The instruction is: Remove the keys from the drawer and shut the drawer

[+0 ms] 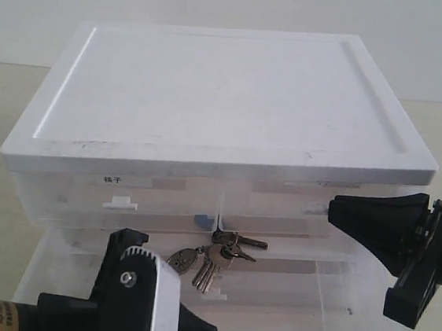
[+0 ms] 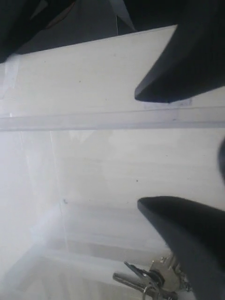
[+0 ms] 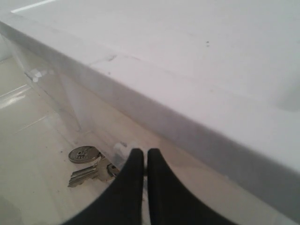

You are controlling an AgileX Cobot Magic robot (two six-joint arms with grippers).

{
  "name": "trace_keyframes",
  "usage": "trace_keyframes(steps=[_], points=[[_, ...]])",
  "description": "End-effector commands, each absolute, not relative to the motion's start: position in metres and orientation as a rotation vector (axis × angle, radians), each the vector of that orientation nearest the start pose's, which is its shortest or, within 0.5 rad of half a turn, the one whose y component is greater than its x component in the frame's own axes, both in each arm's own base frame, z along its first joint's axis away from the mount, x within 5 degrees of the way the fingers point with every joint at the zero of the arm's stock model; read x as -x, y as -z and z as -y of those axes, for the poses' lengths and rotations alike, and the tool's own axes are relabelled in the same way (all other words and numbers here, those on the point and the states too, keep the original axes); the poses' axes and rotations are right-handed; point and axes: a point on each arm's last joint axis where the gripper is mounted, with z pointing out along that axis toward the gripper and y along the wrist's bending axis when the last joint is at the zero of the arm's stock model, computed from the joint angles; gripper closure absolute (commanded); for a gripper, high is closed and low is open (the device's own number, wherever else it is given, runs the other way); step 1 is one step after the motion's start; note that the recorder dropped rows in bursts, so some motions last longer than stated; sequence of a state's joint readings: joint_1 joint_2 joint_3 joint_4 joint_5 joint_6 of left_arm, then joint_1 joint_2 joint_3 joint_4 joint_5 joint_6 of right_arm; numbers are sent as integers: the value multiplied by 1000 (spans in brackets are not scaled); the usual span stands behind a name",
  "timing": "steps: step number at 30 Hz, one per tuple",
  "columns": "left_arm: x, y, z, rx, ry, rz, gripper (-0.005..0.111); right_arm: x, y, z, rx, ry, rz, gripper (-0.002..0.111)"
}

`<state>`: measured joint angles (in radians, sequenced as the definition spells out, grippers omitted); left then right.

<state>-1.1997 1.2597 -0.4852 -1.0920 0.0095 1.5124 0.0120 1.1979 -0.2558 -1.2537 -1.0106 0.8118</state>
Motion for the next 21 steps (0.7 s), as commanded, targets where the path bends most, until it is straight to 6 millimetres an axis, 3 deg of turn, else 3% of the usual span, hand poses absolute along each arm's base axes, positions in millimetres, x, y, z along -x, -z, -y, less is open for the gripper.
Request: trace_keyframes(steps=[1,4,7,10,13,15,16,21], points=[[-80,-218,213,-1541,507,-1641,52,-166,-206,-74,746,-769,-1695,108],[-77,-227,208,-1486,561,-1647,53,-166,-206,-74,746,-769,-1695,108],[-83,-239,202,-1282,598,-1720,57,-166,-206,-74,746,-769,-1695,108],[-96,-249,192,-954,576,-1833,65,-166,-206,-74,746,-769,-1695,108],[-116,-249,164,-562,335,-1992,74,-165,-205,-74,757,-777,-1703,108],[-121,-247,147,-522,109,-1972,78,-165,-205,-74,751,-780,-1713,108],[-121,-243,140,-500,89,-1980,78,-165,-205,-74,752,-781,-1714,108],[-109,-229,137,-514,260,-2036,78,-165,-205,-74,743,-784,-1709,108]])
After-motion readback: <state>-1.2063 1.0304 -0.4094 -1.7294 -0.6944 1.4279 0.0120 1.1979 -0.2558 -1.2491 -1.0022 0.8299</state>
